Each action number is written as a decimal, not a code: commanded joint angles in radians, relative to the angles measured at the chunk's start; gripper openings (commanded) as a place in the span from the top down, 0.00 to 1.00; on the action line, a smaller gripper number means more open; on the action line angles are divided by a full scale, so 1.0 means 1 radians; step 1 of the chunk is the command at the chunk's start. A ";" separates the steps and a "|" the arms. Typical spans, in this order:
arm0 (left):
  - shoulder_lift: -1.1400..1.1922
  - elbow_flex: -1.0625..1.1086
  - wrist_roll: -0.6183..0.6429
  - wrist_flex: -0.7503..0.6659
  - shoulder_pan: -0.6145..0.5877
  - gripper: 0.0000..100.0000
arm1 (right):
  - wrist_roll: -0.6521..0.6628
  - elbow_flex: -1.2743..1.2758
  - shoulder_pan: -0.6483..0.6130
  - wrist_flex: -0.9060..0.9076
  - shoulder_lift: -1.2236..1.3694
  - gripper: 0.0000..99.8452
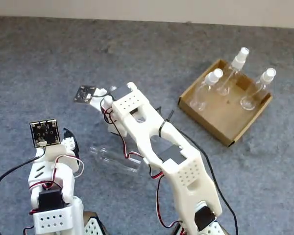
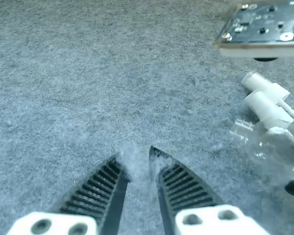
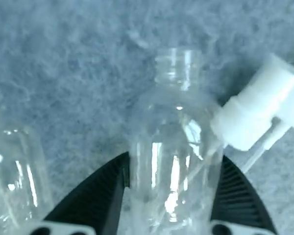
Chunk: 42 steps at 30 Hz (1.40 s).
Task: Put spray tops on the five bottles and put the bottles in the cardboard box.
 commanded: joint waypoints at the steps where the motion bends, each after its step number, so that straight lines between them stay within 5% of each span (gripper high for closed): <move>1: -0.016 -0.021 -0.011 -0.002 0.010 1.00 | -0.008 -0.018 0.001 0.091 -0.027 0.82; 19: -0.016 -0.030 -0.011 0.008 0.013 1.00 | -0.009 -0.400 0.104 0.446 -0.280 0.82; 32: -0.016 -0.294 -0.095 0.330 0.137 1.00 | -0.285 -0.432 0.208 0.449 -0.760 0.82; 42: 0.102 -0.521 -0.167 0.476 0.147 1.00 | -0.302 -0.140 0.343 0.449 -1.046 0.82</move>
